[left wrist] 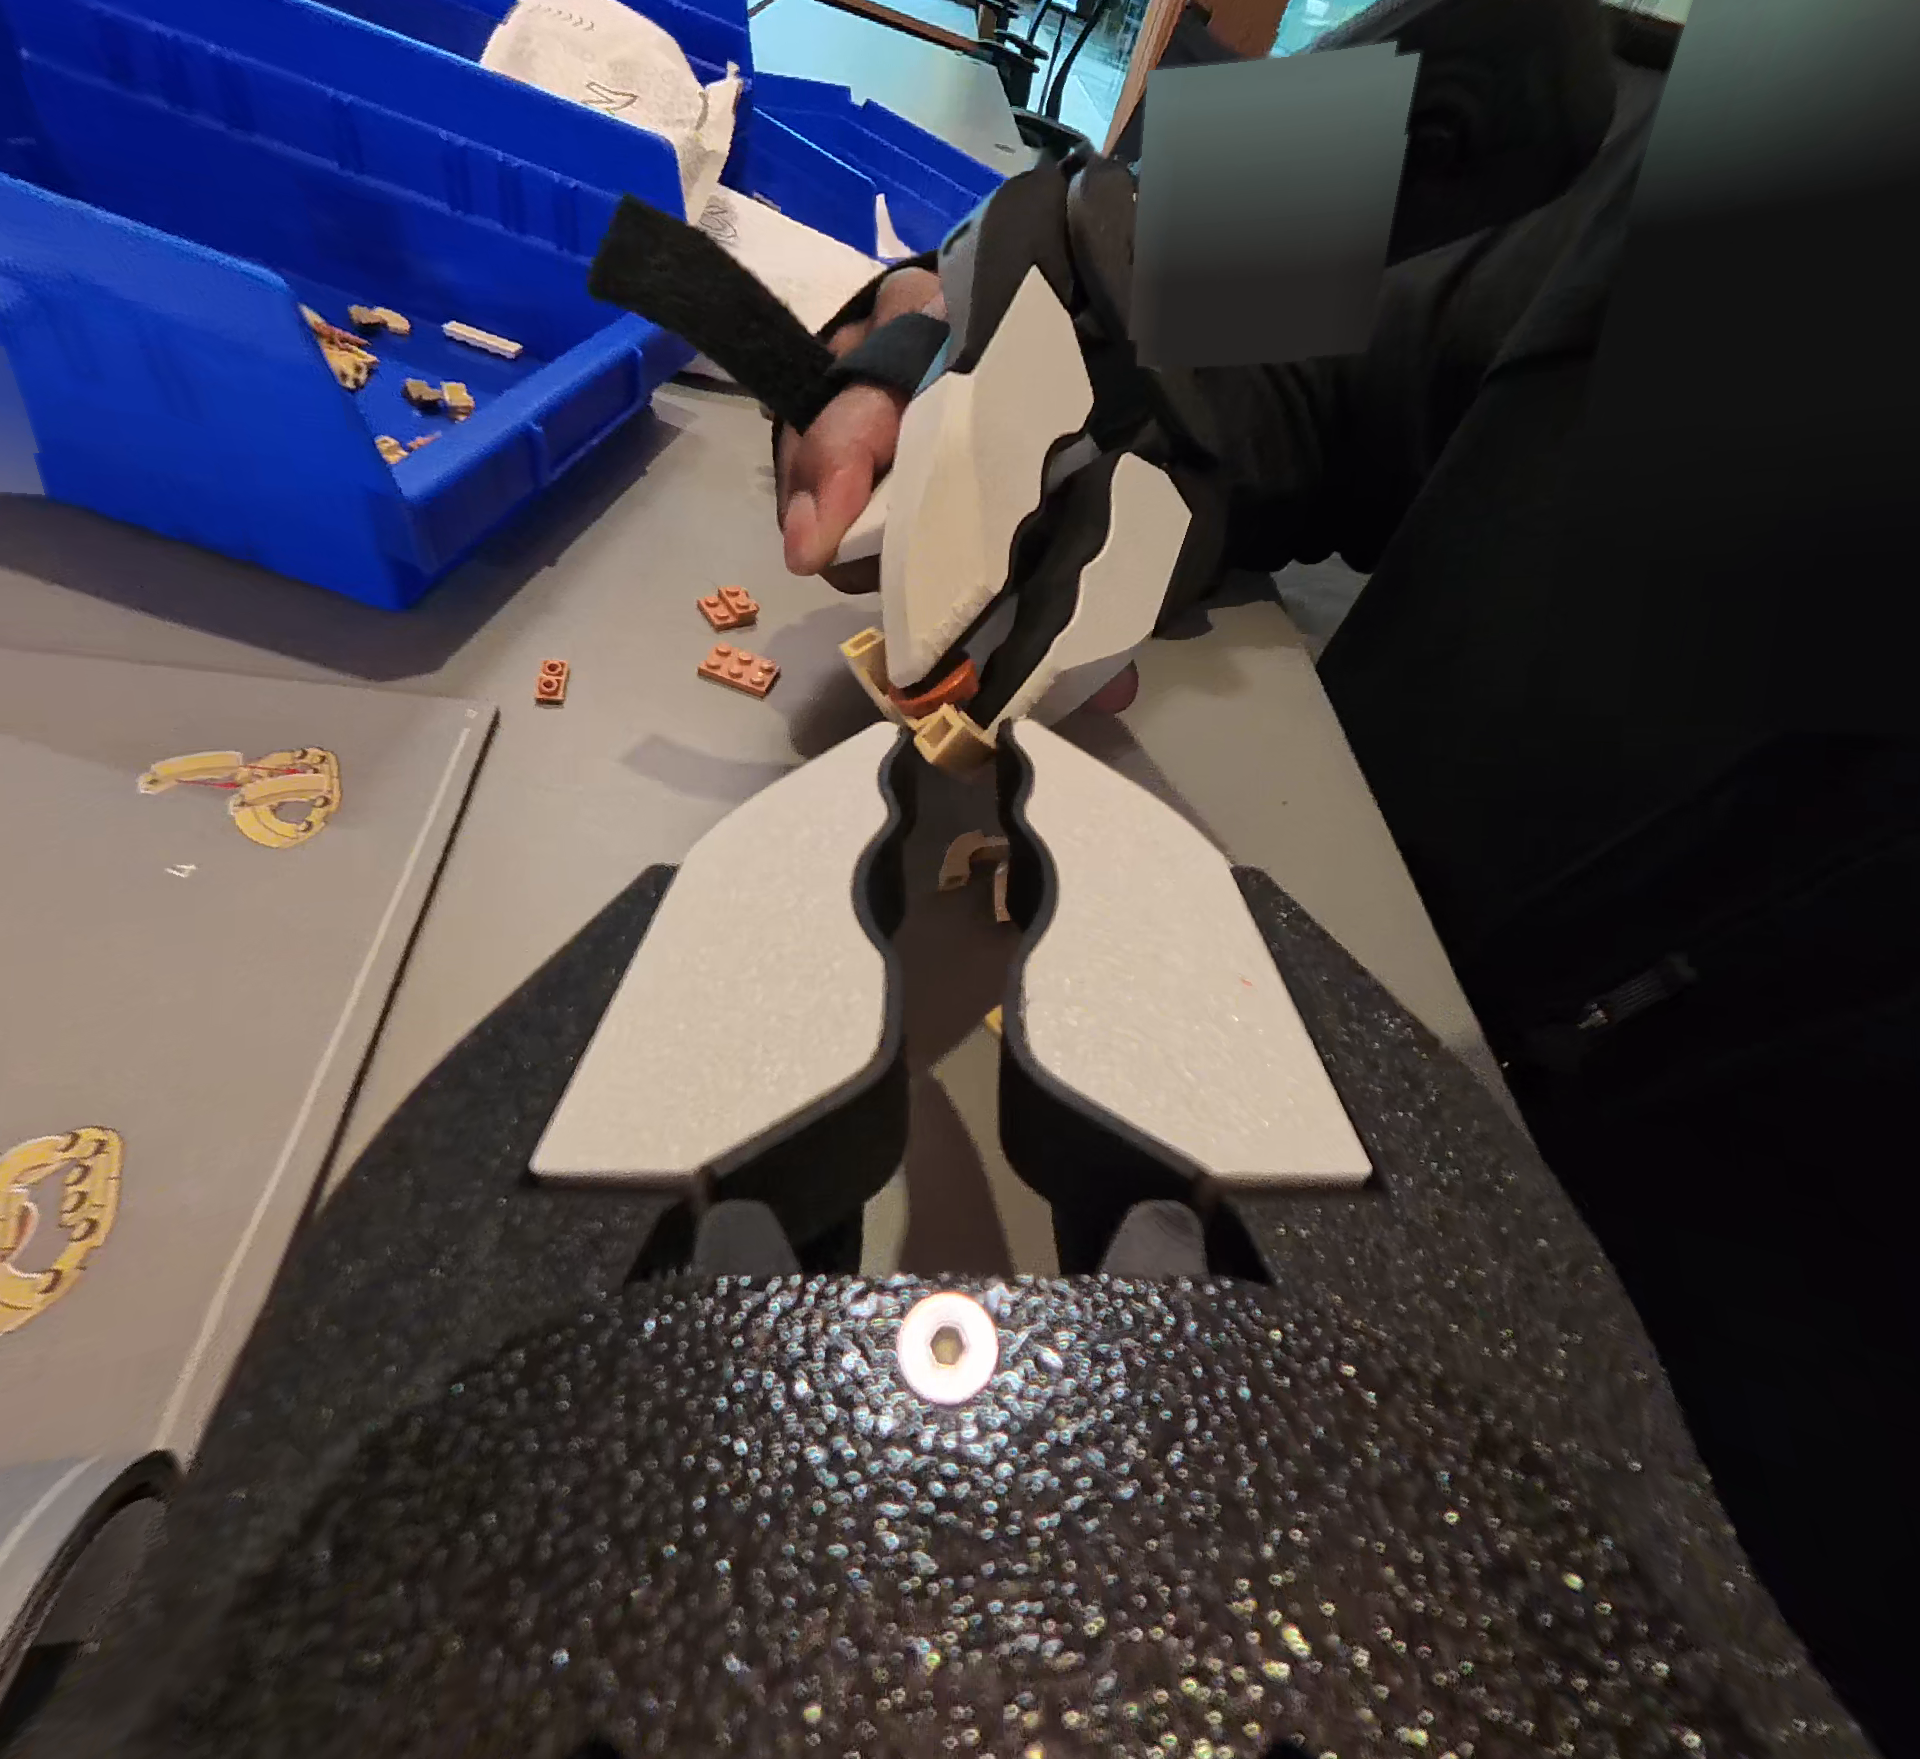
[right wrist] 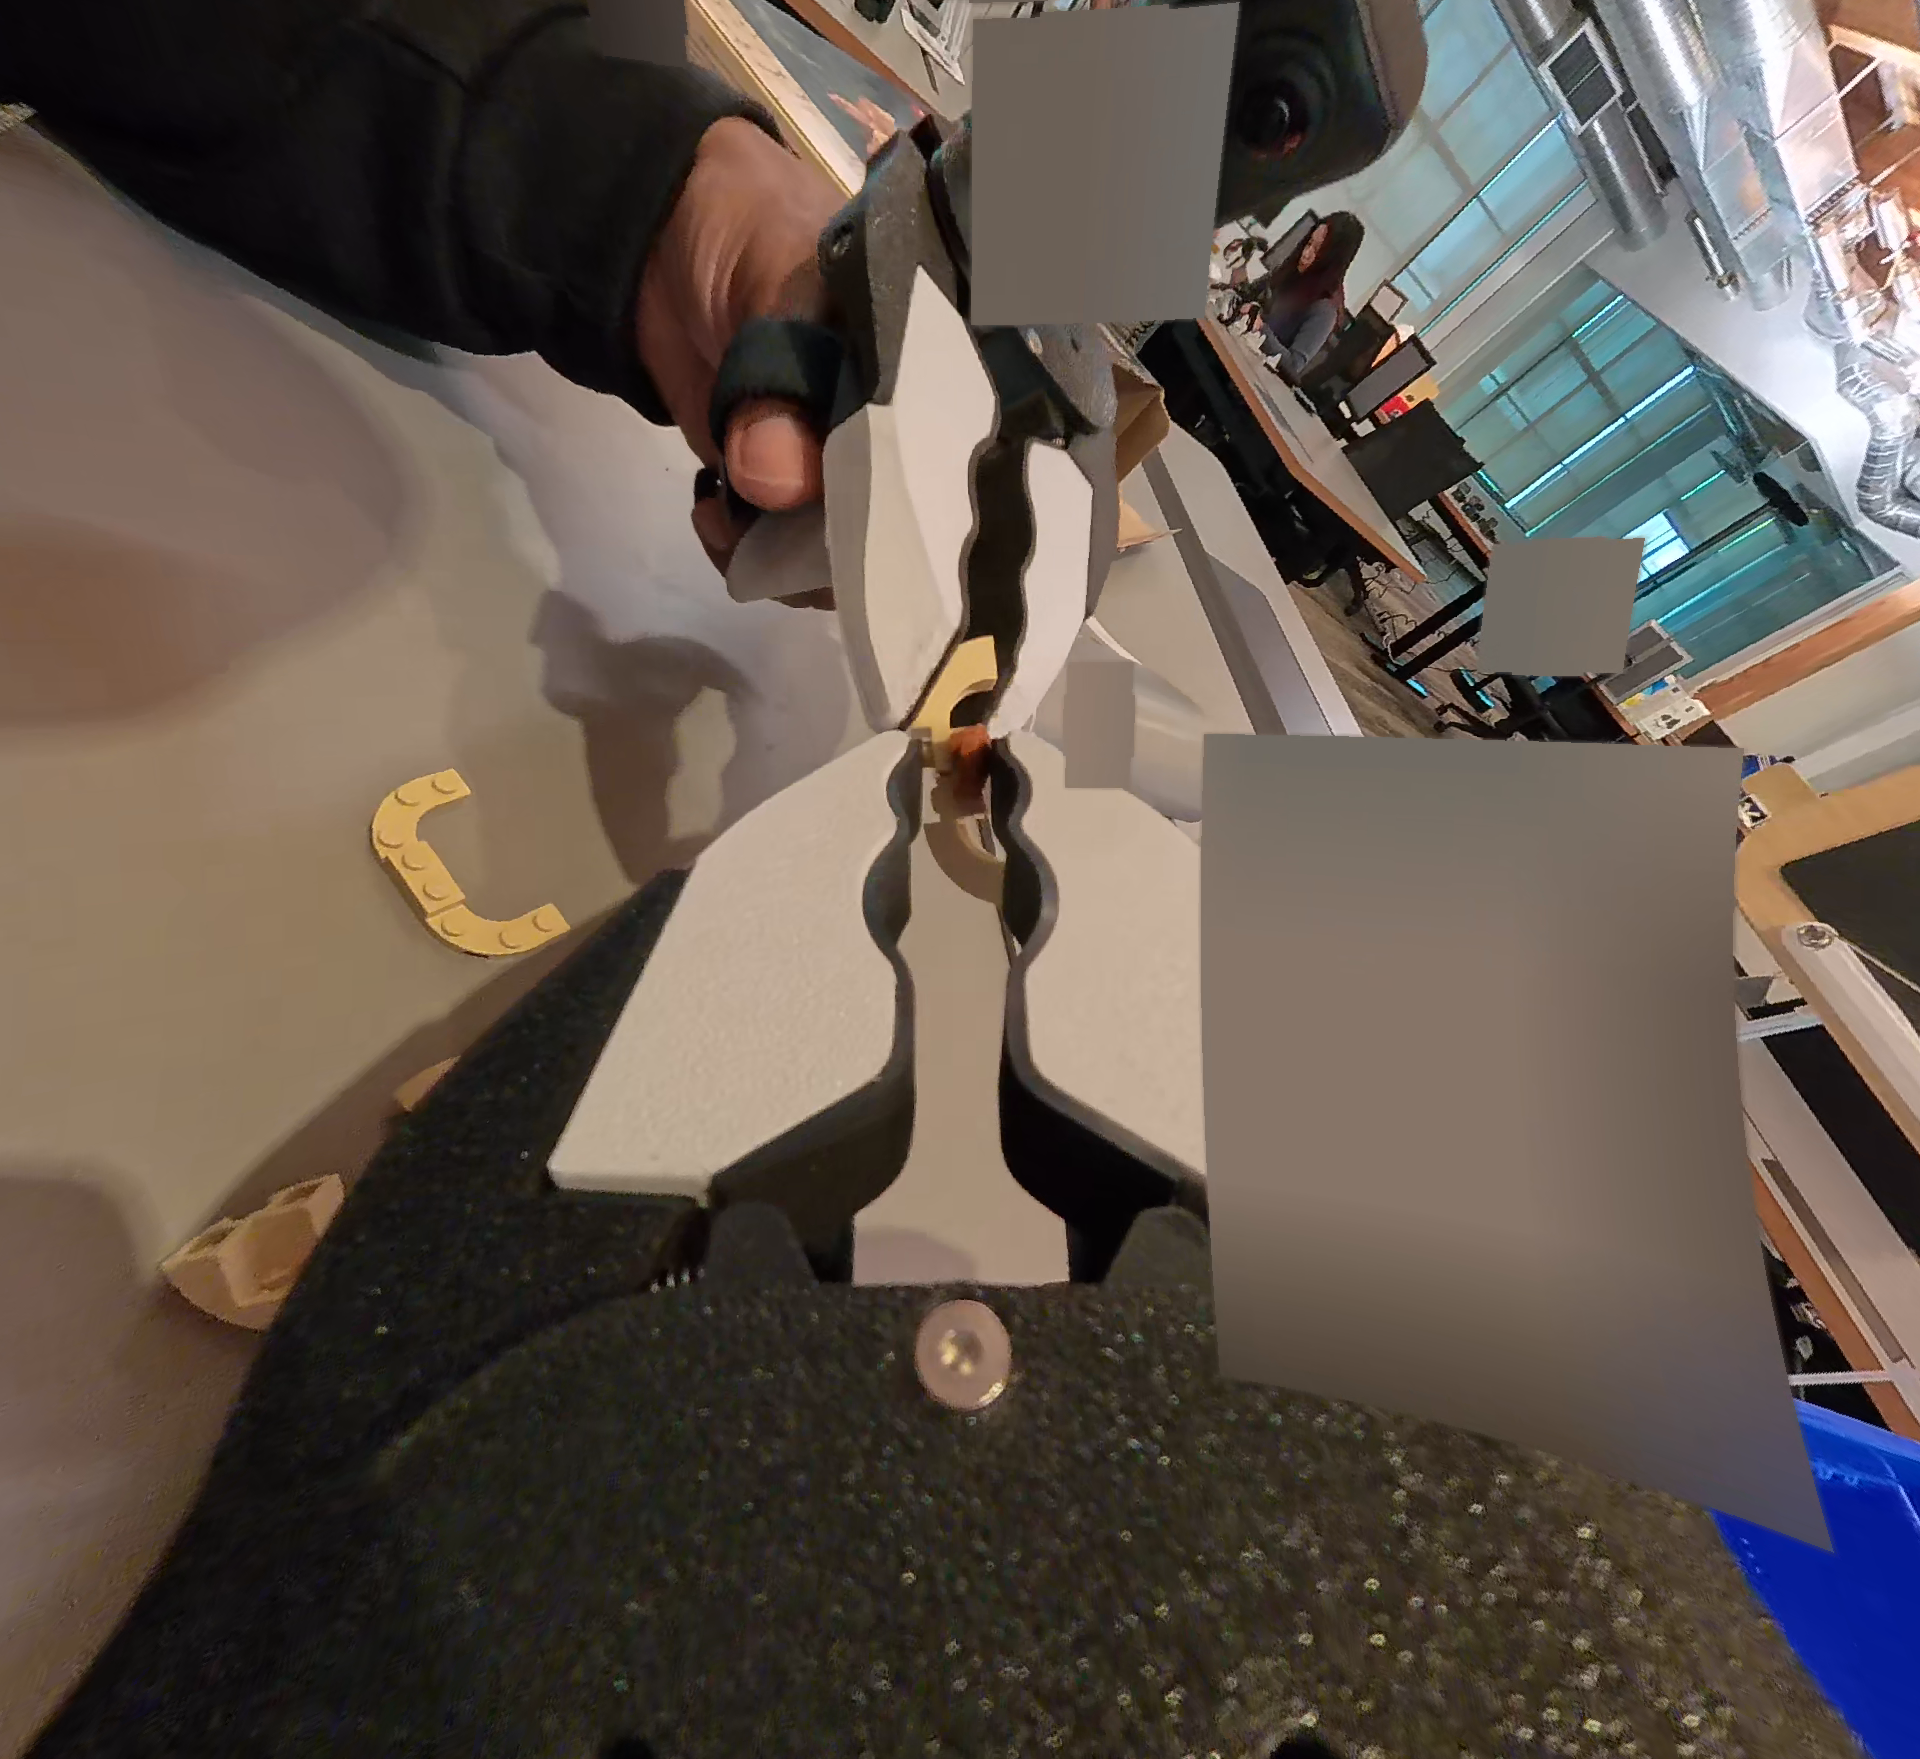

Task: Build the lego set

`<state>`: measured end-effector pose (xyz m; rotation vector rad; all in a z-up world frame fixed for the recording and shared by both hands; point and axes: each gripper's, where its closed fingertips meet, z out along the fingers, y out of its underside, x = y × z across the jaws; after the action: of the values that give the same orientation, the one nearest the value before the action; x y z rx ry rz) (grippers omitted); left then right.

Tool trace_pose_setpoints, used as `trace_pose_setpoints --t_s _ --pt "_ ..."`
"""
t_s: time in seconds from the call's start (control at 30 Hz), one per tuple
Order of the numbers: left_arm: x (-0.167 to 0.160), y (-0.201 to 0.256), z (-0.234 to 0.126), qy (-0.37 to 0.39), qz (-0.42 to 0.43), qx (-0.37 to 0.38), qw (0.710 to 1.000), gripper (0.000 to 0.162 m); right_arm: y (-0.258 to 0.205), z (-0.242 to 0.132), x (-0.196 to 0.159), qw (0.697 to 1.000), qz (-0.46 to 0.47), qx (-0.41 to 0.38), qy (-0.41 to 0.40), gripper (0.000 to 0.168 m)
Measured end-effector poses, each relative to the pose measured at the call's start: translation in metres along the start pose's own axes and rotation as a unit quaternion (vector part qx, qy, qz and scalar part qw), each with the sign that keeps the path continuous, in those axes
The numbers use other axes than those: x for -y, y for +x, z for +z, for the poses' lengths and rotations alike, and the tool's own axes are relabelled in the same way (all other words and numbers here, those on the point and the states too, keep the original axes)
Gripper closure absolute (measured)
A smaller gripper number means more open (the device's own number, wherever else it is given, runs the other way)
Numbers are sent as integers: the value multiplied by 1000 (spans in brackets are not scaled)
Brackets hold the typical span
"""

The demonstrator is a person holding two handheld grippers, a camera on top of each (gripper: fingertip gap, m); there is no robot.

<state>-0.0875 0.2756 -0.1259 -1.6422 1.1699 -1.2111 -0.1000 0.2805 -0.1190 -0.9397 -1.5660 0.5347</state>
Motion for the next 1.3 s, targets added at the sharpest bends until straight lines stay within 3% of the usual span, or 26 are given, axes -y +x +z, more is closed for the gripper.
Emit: trace_pose_setpoints --t_s 0.47,0.8,1.3 --pt "-2 5 1 -40 116 31 992 149 -5 -1 2 1000 -2 14 -1 155" --pt "-5 -1 2 -57 101 52 992 150 -3 1 -5 999 -38 -3 -31 155" --pt "-5 -3 5 -47 88 53 994 150 -3 -1 -8 999 -21 13 -34 156"
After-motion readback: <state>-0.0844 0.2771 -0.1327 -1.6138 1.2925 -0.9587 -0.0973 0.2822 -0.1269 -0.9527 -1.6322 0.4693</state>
